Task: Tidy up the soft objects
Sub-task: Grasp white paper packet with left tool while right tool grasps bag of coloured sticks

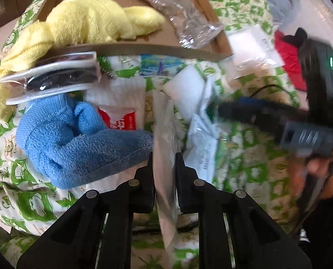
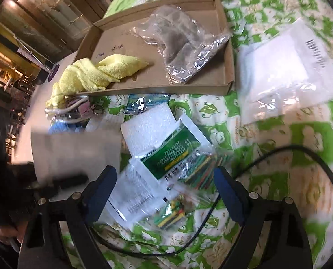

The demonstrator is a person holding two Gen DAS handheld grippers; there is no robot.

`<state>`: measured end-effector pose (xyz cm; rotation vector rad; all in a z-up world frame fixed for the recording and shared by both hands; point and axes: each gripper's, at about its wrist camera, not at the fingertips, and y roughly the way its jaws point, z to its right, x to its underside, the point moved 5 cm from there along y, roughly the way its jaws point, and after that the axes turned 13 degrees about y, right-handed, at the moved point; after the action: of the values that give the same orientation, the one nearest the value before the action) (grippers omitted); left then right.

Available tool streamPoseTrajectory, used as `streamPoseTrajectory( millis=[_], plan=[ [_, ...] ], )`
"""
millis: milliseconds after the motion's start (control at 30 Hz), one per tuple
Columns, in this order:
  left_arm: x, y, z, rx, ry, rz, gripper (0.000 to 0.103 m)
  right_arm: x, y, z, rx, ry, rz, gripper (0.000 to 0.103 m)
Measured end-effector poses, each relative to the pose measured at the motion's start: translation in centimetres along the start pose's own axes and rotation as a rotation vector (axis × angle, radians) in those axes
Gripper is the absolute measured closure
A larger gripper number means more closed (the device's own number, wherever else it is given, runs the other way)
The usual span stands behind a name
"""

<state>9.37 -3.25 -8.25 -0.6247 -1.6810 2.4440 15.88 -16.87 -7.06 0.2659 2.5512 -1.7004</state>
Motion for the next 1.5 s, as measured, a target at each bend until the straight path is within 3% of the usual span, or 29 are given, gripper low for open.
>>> streamPoseTrajectory(
  millis=[133,233,367,467,667,867,933,967,1033,1100,1200,1500],
  plan=[
    [-0.1,1.0,-0.7,0.01,-0.04,0.025,0.089,-1.9,2.2,0.5,0.009,0.049,-0.068,0.015],
    [0.1,1.1,-0.7,0.018,-0.043,0.031,0.089,-2.1,3.9,1.2,0.016,0.088,-0.114,0.022],
    [0.2,1.1,-0.8,0.022,-0.049,0.027,0.089,-2.2,4.8,1.6,0.028,0.105,-0.099,0.022],
    [0.2,1.1,-0.8,0.023,-0.051,0.03,0.089,-1.6,4.2,1.3,0.04,0.084,-0.095,0.03],
    [0.4,1.1,-0.7,0.014,-0.043,0.034,0.089,-0.4,0.4,1.3,0.126,0.062,-0.016,0.03],
    [0.5,1.1,-0.2,0.003,-0.037,0.038,0.089,0.5,1.5,2.7,0.17,0.053,-0.064,0.031],
    [0.5,1.4,-0.3,0.01,-0.04,0.028,0.089,0.6,2.8,3.1,0.168,0.056,-0.075,0.04],
    [0.5,1.6,-0.4,0.012,-0.045,0.023,0.088,0.7,3.6,3.3,0.168,0.06,-0.087,0.053],
    [0.5,1.7,-0.5,0.016,-0.051,0.018,0.088,1.0,4.1,3.6,0.156,0.074,-0.094,0.059],
    [0.5,1.5,-0.3,0.012,-0.048,0.024,0.088,1.1,3.4,3.6,0.143,0.069,-0.071,0.076],
    [0.5,1.1,0.1,-0.006,-0.026,0.043,0.088,1.4,2.0,3.3,0.12,0.048,-0.033,0.082],
    [-0.5,-2.8,1.1,0.028,-0.028,0.129,0.089,2.0,-0.9,1.6,0.061,-0.004,0.029,0.082]
  ],
)
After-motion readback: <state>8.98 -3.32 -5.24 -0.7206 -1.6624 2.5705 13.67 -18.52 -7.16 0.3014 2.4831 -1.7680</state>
